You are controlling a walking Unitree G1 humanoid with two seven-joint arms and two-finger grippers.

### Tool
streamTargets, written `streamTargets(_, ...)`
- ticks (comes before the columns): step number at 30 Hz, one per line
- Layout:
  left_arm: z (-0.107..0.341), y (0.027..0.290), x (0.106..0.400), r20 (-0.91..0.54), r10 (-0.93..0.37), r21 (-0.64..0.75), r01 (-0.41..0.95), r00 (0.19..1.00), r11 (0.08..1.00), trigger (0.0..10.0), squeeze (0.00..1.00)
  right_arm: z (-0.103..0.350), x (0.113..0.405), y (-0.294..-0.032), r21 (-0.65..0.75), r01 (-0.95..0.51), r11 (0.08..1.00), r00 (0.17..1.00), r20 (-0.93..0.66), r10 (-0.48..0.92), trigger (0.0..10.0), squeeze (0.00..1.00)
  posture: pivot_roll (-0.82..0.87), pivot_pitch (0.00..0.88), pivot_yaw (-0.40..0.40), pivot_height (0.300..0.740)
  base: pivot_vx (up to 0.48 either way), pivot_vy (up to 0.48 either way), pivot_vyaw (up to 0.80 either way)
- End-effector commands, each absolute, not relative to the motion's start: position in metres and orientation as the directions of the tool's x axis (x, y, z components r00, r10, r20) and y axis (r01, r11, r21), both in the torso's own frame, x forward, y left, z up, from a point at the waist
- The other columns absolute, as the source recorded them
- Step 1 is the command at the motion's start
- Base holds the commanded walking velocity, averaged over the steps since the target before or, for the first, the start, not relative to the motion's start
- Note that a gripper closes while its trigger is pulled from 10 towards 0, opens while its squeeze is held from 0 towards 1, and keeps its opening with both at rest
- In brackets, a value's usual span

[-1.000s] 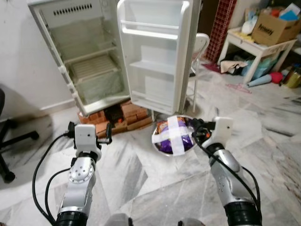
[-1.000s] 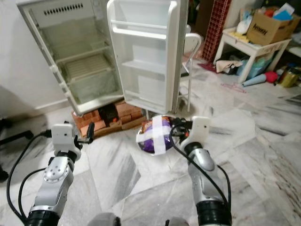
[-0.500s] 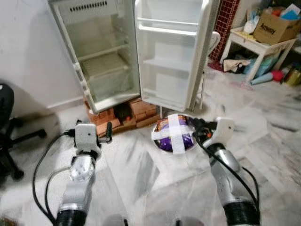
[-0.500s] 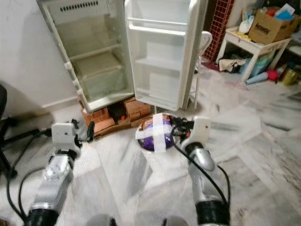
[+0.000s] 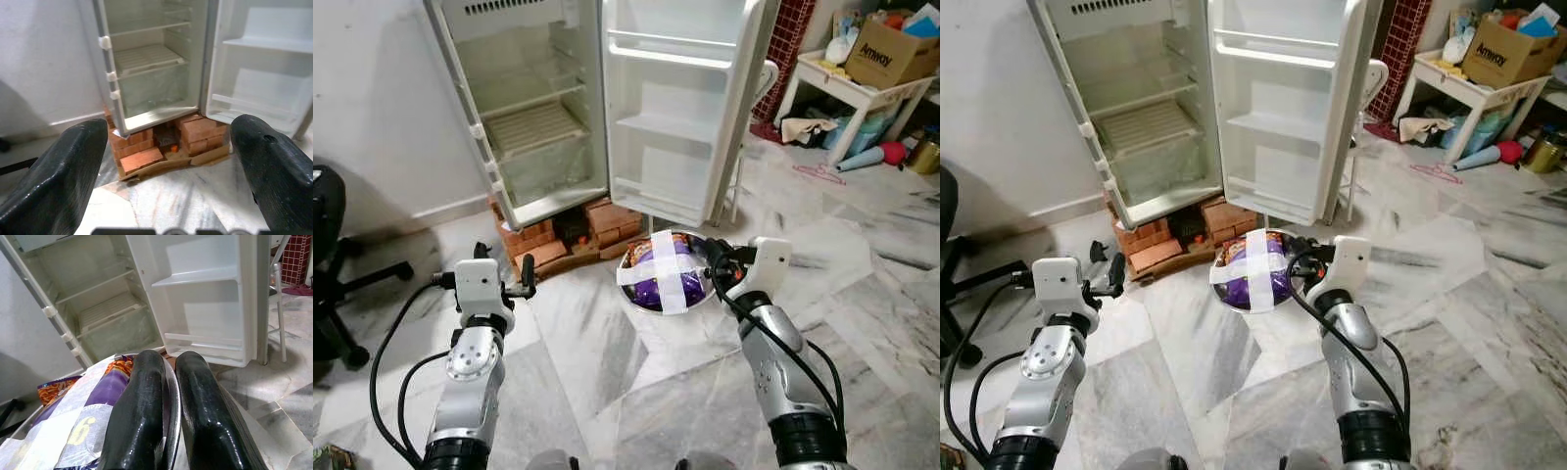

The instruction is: Restocking fridge

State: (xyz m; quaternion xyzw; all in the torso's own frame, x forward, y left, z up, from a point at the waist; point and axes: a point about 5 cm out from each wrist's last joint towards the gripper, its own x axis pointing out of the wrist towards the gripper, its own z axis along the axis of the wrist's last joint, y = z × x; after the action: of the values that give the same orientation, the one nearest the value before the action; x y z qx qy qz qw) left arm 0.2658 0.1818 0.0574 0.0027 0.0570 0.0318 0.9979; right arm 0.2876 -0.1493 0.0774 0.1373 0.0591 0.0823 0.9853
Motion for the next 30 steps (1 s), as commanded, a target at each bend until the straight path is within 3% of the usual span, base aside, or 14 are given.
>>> streamTargets(1,0.0601,0.1836,0.2667,-0.106,0.064,0.011,-0.063,0.992,0.998,10.0,0.0,0.0887,0.2931,-0.1451,0.29,-0.176,0.941,0.98,-0.037,0.194,10.0,0.0,-0.05,0.0,0.027,0.74,0.364,0.0,0.0)
streamTargets(10,0.0592,0.182,0.266,-0.109,0.059,0.0,-0.059,0.992,0.998,10.0,0.0,0.0895,0.294,-0.1448,0.294,-0.182,0.938,0.979,-0.032,0.2,10.0,0.0,-0.05,0.0,0.027,0.74,0.363,0.0,0.0)
streamTargets(20,0.0589,0.1817,0.266,-0.111,0.053,-0.007,-0.054,0.992,0.998,10.0,0.0,0.0905,0.2946,-0.1436,0.302,-0.193,0.934,0.978,-0.021,0.209,10.0,0.0,-0.05,0.0,0.028,0.74,0.367,0.0,0.79)
streamTargets(30,0.0585,0.1816,0.265,-0.115,0.05,-0.009,-0.051,0.992,0.999,10.0,0.0,0.0889,0.2948,-0.1434,0.304,-0.188,0.934,0.978,-0.026,0.205,10.0,0.0,-0.05,0.0,0.031,0.74,0.362,0.262,0.77)
